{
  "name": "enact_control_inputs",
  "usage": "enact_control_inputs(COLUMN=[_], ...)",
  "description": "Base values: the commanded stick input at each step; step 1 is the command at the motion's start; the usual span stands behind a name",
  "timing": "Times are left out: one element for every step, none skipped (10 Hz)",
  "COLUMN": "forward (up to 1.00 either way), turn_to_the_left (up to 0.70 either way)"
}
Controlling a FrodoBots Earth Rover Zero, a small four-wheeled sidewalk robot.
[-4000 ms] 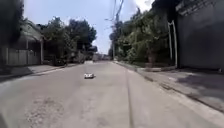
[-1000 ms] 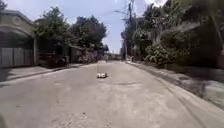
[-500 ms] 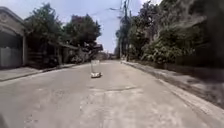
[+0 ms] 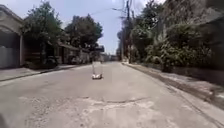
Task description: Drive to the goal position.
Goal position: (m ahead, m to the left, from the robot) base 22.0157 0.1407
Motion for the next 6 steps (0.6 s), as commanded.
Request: enact_control_inputs(forward=[1.00,1.00,1.00,1.00,1.00,1.00], turn_to_the_left=[0.00,0.00,0.00,0.00,0.00,0.00])
